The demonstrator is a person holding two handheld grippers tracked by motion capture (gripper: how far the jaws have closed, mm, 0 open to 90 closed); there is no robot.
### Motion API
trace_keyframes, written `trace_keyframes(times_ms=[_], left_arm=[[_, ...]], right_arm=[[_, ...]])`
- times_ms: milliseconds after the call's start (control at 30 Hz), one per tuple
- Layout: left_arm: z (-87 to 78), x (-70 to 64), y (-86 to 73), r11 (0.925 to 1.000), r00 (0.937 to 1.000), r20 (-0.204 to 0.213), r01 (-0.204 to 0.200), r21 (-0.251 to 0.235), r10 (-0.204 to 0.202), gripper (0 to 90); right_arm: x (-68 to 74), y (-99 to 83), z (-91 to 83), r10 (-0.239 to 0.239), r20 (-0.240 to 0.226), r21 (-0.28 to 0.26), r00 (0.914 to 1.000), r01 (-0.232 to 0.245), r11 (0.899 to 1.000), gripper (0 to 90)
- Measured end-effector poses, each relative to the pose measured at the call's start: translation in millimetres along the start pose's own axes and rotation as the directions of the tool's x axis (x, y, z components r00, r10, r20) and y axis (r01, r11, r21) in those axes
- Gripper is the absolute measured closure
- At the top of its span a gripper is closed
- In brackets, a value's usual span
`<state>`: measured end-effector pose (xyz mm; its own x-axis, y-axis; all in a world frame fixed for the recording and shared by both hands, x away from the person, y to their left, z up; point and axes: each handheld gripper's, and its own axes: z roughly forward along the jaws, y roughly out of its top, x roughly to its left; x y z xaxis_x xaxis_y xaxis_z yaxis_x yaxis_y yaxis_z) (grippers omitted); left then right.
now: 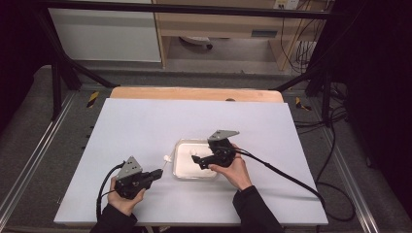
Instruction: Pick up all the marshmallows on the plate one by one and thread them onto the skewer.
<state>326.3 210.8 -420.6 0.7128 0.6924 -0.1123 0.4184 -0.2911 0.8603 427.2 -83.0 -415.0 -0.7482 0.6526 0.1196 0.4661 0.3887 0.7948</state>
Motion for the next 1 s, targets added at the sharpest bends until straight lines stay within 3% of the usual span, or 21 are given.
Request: trace_keyframes(times_ms=[200,367,567,1000], left_arm=[[-0.2,1.7,-0.8,1.0000,1.0000,0.006,0.006,-0.003,-0.006,89.0],[0.8,0.1,-0.8,1.0000,0.9999,0.010,0.000,-0.003,0.000,89.0],[1.5,1.0,-1.2,1.0000,0.9999,0.012,0.004,0.000,-0.004,89.0],[2.7,0.5,-1.8,1.0000,0.9999,0.013,0.003,0.003,-0.003,89.0]], right_arm=[[-0.5,9.4,27.8,-0.049,0.006,0.065,0.9988,0.049,0.997,26.6],[-3.8,10.5,44.2,-0.043,0.009,0.099,0.9990,0.042,0.994,36.7],[-8.2,5.8,51.9,-0.061,0.025,0.138,0.9978,0.057,0.989,50.2],[-4.5,0.7,54.0,-0.104,0.022,0.131,0.9943,0.100,0.986,73.0]])
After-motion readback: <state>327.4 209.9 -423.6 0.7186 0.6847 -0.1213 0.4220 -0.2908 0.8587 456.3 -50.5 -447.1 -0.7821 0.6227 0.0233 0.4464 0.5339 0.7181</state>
